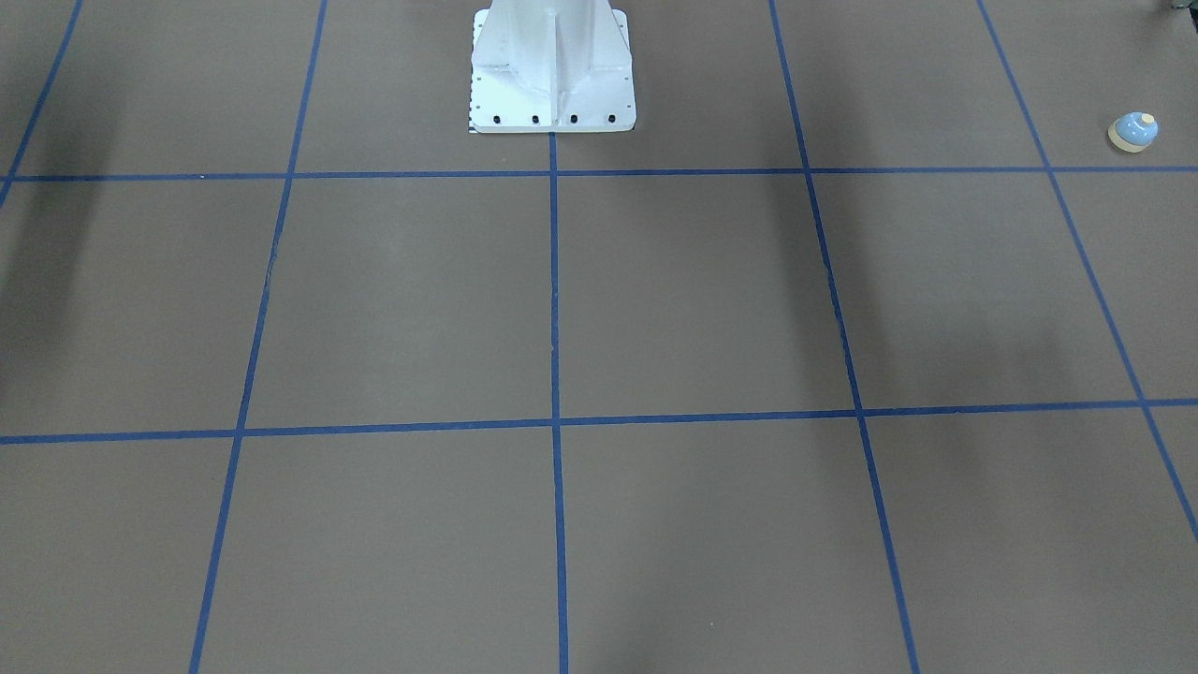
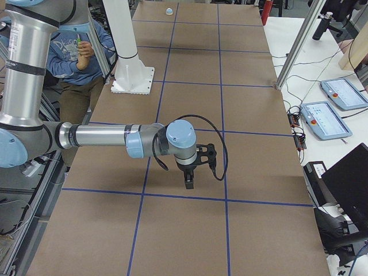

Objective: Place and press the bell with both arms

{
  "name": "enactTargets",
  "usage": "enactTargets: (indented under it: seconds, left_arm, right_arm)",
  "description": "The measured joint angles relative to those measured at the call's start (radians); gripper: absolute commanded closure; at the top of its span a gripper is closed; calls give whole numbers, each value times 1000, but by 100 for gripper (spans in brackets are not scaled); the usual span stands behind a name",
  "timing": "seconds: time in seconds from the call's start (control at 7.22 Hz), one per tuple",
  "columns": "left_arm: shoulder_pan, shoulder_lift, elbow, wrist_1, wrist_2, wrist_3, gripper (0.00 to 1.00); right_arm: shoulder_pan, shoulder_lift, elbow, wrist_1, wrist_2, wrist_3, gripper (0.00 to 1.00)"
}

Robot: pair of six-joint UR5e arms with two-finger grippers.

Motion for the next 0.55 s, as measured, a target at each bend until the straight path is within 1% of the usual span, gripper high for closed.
enactTargets:
  seconds: [0.28, 0.55]
  left_arm:
    - [1, -19, 0, 5, -3, -116, 0]
    - [2, -24, -6, 12, -9, -172, 0]
  right_arm:
    - [9, 7, 5, -25, -9, -1, 0]
    - [-2, 14, 6, -28, -24, -1, 0]
